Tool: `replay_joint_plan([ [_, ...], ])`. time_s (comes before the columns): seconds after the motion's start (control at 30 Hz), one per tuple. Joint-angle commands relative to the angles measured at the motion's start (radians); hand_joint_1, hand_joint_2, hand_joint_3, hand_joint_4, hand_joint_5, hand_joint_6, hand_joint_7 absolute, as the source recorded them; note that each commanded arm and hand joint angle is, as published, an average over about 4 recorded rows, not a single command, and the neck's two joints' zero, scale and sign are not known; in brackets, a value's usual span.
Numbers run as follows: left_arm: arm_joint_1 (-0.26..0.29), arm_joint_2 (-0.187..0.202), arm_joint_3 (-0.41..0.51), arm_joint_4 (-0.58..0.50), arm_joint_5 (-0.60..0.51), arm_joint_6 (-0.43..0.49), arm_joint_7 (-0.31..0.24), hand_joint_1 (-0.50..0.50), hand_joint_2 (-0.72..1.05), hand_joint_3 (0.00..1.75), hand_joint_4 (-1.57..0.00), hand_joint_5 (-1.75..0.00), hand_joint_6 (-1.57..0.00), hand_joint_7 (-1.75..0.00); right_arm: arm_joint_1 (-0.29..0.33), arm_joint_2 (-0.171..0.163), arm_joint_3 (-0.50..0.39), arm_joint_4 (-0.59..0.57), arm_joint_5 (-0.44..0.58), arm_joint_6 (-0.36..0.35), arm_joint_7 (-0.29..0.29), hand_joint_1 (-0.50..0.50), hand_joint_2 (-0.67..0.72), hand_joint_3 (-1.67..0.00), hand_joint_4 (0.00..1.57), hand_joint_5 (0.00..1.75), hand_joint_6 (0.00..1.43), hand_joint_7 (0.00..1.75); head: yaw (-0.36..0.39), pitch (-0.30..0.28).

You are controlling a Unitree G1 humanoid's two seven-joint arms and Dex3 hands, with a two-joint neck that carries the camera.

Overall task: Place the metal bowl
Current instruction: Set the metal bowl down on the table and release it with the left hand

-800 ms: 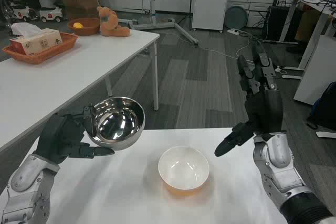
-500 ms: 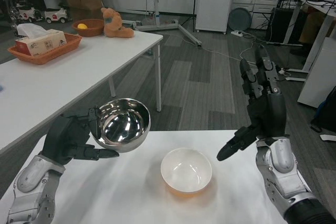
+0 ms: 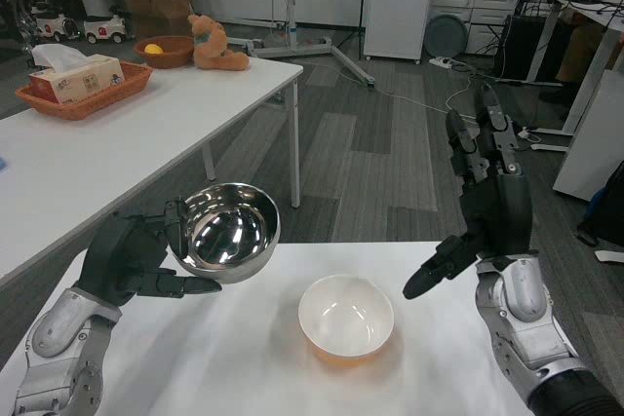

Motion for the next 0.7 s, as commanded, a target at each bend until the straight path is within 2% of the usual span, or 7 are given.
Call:
replay_joint_plan([
  [0.03, 0.010, 0.012, -0.003, 0.011, -0.007, -0.017, 0.002, -0.03, 0.96, 0.35, -0.79, -1.64, -1.18, -1.47, 0.014, 0.003, -0.004, -0.006, 0.002, 0.007, -0.004, -0.46, 0.66, 0.00, 0.00, 0.00, 0.00, 0.00, 0.001, 0.001],
  [0.23, 0.008, 0.014, -0.013, 0.032, -0.008, -0.022, 0.002, -0.03, 0.96, 0.35, -0.80, -1.64, -1.19, -1.47, 0.014, 0.004, -0.004, -0.004, 0.002, 0.007, -0.004, -0.46, 0.66, 0.00, 0.00, 0.00, 0.00, 0.00, 0.004, 0.001],
  [0.43, 0.008, 0.024, -0.063, 0.152, -0.039, -0.087, 0.003, -0.04, 0.96, 0.35, -0.83, -1.64, -1.20, -1.47, 0.014, 0.007, -0.005, -0.001, 0.002, 0.006, -0.004, -0.46, 0.66, 0.00, 0.00, 0.00, 0.00, 0.00, -0.001, -0.005],
  [0.7, 0.013, 0.038, -0.075, 0.290, -0.044, -0.138, 0.003, -0.03, 0.96, 0.35, -0.90, -1.64, -1.24, -1.47, 0.014, 0.007, -0.007, 0.003, 0.002, 0.007, -0.004, -0.46, 0.66, 0.00, 0.00, 0.00, 0.00, 0.00, 0.006, -0.019],
])
